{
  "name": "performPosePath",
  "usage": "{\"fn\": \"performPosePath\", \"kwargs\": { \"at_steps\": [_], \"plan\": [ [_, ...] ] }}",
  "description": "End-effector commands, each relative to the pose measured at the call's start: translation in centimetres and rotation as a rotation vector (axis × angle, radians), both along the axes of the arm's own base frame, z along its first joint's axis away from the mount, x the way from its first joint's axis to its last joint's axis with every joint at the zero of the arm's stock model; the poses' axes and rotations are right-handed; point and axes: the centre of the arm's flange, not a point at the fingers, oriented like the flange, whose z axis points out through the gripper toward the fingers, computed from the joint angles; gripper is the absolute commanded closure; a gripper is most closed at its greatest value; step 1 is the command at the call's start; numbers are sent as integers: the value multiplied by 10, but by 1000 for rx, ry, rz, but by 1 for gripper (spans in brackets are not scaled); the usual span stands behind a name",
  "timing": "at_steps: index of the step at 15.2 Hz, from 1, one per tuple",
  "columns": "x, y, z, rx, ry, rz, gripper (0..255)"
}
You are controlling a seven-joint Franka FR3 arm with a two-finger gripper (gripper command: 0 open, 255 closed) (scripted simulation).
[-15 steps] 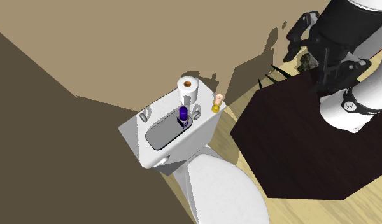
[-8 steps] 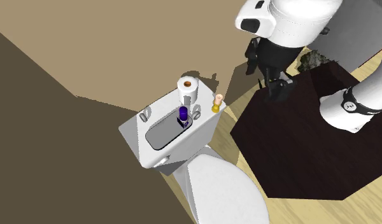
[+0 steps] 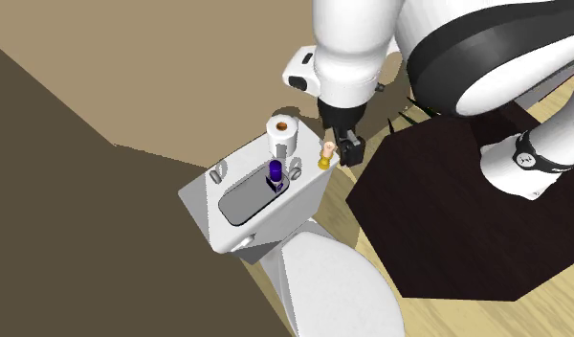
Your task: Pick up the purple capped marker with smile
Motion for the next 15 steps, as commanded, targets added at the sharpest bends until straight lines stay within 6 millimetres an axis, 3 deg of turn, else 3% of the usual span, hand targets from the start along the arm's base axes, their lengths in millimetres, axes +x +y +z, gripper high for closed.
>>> {"fn": "performPosePath", "kwargs": {
  "at_steps": [1,15],
  "plan": [
    [15,-13,-20,4,13,5,0],
    [123,-90,-155,28,93,36,0]
  ]
}}
